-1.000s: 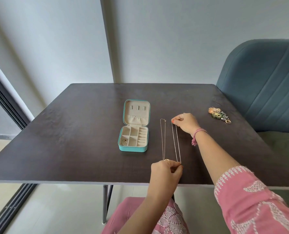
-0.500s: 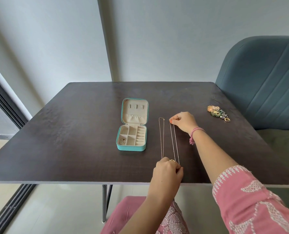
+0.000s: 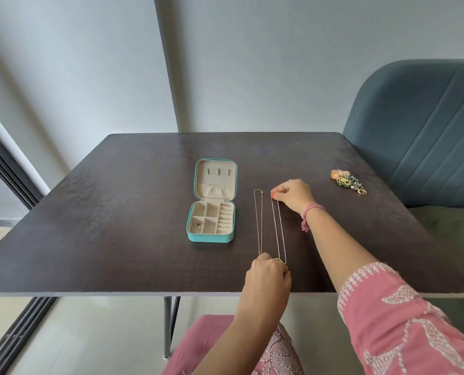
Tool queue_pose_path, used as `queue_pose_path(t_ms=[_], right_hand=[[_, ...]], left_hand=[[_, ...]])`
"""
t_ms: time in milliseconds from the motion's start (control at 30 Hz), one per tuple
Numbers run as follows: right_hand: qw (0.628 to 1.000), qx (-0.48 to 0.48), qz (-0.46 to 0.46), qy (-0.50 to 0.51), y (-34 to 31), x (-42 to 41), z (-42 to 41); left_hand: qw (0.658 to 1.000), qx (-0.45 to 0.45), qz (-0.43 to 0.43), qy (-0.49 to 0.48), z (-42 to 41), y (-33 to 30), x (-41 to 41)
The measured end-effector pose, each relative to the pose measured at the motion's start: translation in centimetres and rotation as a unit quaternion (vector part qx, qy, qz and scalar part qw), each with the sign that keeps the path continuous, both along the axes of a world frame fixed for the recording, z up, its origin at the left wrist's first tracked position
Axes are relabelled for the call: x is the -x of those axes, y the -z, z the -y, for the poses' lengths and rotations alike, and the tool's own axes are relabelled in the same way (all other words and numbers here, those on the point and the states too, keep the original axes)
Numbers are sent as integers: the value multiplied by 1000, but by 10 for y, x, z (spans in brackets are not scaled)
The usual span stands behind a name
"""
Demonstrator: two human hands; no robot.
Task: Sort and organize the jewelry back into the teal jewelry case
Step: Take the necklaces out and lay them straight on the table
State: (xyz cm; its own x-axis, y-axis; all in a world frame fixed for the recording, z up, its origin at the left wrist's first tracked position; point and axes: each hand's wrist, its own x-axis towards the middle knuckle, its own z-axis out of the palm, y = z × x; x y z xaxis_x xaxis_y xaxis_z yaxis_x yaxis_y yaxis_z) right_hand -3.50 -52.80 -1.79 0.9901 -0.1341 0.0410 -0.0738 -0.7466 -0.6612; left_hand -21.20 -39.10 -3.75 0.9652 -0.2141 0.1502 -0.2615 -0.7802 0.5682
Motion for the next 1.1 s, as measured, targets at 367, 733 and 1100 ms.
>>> queue_pose_path(t_ms=[367,733,1100], right_hand=[[996,-85,22,17,-25,4,-4],[985,-59,6,-165,-55,34,-91],[940,229,-3,-254,-41,49,-160]], left_hand=[[988,134,64,-52,-60,-27,-15],[974,143,49,-167,-125,8,-47],[966,165,57,-190,-124,16,-50]])
